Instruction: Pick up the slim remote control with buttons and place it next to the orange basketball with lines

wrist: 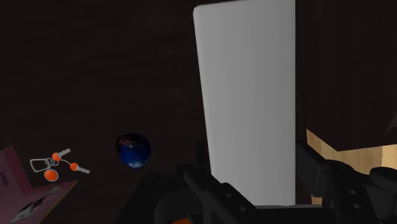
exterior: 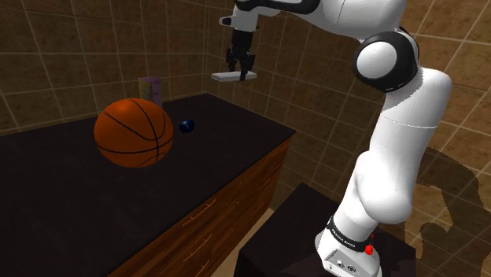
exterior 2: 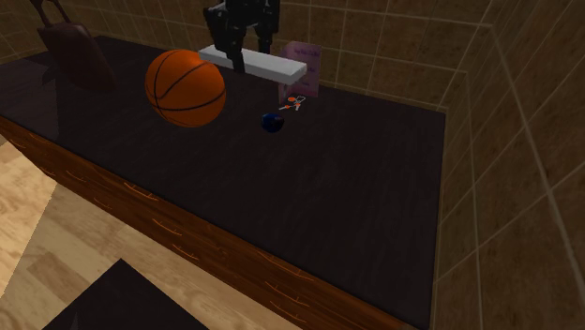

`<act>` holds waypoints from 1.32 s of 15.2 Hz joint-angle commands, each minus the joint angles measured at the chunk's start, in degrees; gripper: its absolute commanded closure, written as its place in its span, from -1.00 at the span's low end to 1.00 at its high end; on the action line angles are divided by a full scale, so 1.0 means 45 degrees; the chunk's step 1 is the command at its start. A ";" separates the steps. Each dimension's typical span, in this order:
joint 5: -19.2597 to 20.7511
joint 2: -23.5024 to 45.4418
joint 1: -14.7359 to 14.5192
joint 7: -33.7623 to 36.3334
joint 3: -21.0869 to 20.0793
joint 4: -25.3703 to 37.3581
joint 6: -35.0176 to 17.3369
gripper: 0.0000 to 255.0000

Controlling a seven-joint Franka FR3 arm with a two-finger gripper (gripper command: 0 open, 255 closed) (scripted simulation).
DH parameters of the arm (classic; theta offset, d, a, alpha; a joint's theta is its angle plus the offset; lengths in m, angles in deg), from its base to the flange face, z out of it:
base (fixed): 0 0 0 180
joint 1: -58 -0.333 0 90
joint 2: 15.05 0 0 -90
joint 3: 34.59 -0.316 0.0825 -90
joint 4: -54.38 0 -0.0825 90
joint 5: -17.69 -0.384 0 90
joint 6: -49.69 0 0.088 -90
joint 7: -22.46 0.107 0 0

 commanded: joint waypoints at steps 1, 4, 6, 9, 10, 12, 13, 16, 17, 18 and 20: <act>0.0203 -0.0430 -0.0465 0.0754 -0.0305 -0.0514 -0.0131 1.00; 0.0364 -0.0771 -0.1008 0.1711 -0.0736 -0.0913 -0.0215 1.00; 0.0438 -0.0922 -0.1349 0.2338 -0.1029 -0.1088 -0.0249 1.00; 0.0508 -0.1040 -0.1841 0.3262 -0.1465 -0.1219 -0.0268 1.00; 0.0522 -0.1050 -0.2002 0.3566 -0.1608 -0.1228 -0.0268 1.00; 0.0540 -0.1028 -0.2314 0.4166 -0.1897 -0.1196 -0.0255 1.00; 0.0546 -0.0997 -0.2467 0.4463 -0.2040 -0.1154 -0.0244 1.00; 0.0549 -0.0818 -0.2924 0.5338 -0.2458 -0.0923 -0.0186 1.00; 0.0549 -0.0770 -0.3011 0.5503 -0.2535 -0.0861 -0.0170 1.00; 0.0559 -0.0831 -0.3017 0.5511 -0.2538 -0.1113 -0.0363 1.00; 0.0578 -0.0938 -0.3027 0.5525 -0.2545 -0.1598 -0.0742 1.00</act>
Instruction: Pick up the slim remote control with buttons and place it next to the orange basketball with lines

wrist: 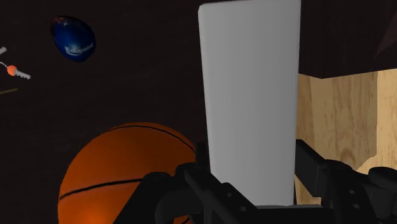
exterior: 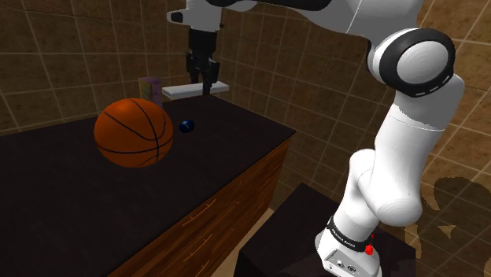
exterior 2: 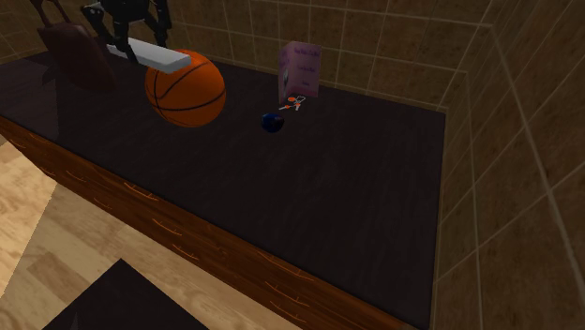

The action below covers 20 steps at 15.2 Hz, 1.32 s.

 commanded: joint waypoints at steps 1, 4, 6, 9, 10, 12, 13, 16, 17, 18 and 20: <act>0.0021 -0.0104 -0.0025 0.0053 -0.0020 -0.0452 -0.0359 1.00; 0.0042 -0.0225 -0.0035 0.0070 -0.0027 -0.1122 -0.0910 1.00; 0.0053 -0.0288 -0.0040 0.0080 -0.0031 -0.1544 -0.1271 1.00; 0.0065 -0.0356 -0.0045 0.0092 -0.0035 -0.2144 -0.1803 1.00; 0.0068 -0.0373 -0.0046 0.0095 -0.0036 -0.2336 -0.1978 1.00; 0.0072 -0.0397 -0.0048 0.0100 -0.0037 -0.2708 -0.2326 1.00; 0.0074 -0.0404 -0.0049 0.0102 -0.0038 -0.2888 -0.2499 1.00; 0.0075 -0.0408 -0.0049 0.0106 -0.0038 -0.3406 -0.3014 1.00; 0.0075 -0.0404 -0.0049 0.0107 -0.0038 -0.3572 -0.3184 1.00; 0.0074 -0.0396 -0.0049 0.0107 -0.0038 -0.3735 -0.3354 1.00; 0.0070 -0.0373 -0.0048 0.0107 -0.0038 -0.4050 -0.3691 1.00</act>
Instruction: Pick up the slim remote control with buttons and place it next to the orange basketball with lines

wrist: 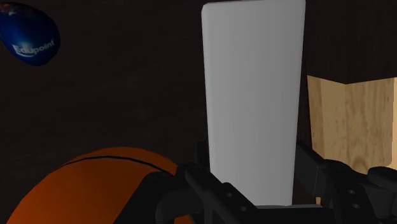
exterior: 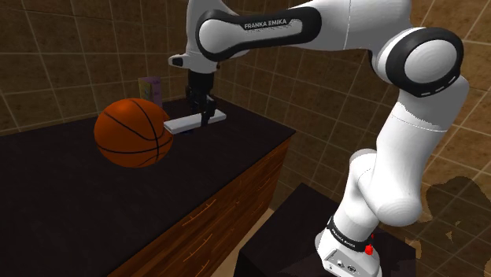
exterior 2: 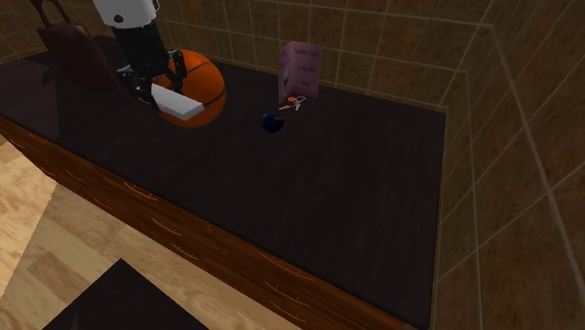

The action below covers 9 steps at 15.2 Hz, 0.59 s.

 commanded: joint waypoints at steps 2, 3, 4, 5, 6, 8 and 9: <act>-0.0012 0.0060 0.0008 -0.0016 0.0007 -0.0438 -0.0509 1.00; -0.0016 0.0081 0.0008 -0.0018 0.0007 -0.0584 -0.0677 1.00; -0.0020 0.0105 0.0009 -0.0020 0.0008 -0.0727 -0.0843 1.00; -0.0025 0.0132 0.0010 -0.0022 0.0008 -0.0867 -0.1010 1.00; -0.0030 0.0161 0.0011 -0.0025 0.0009 -0.1004 -0.1176 1.00; -0.0042 0.0228 0.0013 -0.0031 0.0010 -0.1269 -0.1506 1.00; -0.0049 0.0265 0.0015 -0.0035 0.0010 -0.1397 -0.1671 1.00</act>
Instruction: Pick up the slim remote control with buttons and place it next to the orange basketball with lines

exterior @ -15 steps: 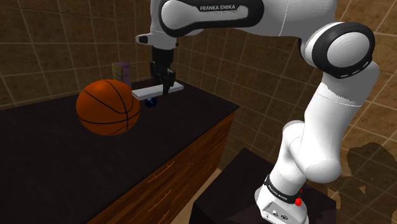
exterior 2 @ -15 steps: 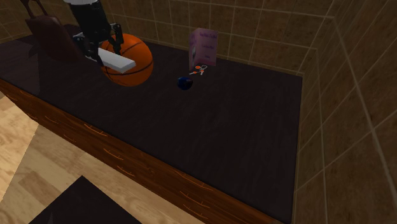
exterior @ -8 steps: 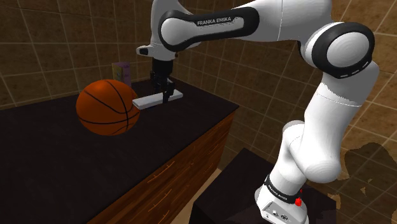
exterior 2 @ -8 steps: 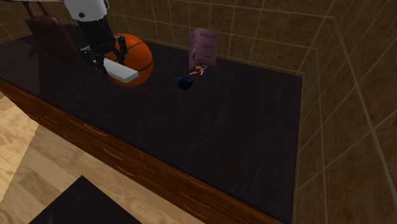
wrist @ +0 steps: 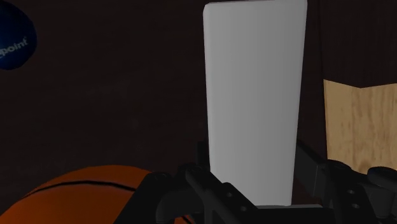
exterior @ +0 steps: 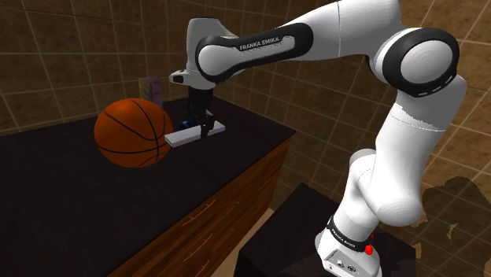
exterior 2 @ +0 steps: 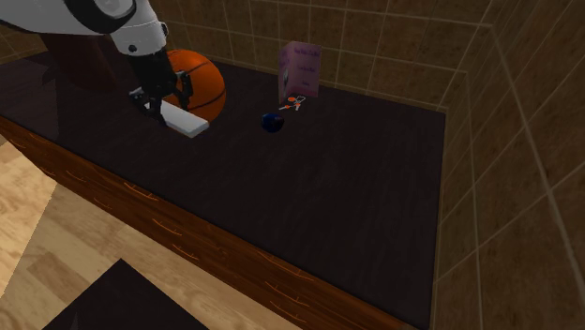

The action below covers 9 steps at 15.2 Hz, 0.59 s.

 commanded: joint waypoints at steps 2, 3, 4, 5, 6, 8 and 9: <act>-0.0025 0.0134 0.0000 -0.0003 -0.0003 -0.0362 -0.0505 1.00; -0.0033 0.0179 0.0001 -0.0008 -0.0002 -0.0481 -0.0669 1.00; -0.0043 0.0227 0.0003 -0.0014 -0.0002 -0.0597 -0.0833 1.00; -0.0052 0.0277 0.0004 -0.0020 -0.0002 -0.0711 -0.0996 1.00; -0.0063 0.0330 0.0006 -0.0026 -0.0002 -0.0822 -0.1159 1.00; -0.0085 0.0444 0.0010 -0.0040 -0.0002 -0.1035 -0.1483 1.00; -0.0098 0.0504 0.0012 -0.0048 -0.0002 -0.1137 -0.1645 1.00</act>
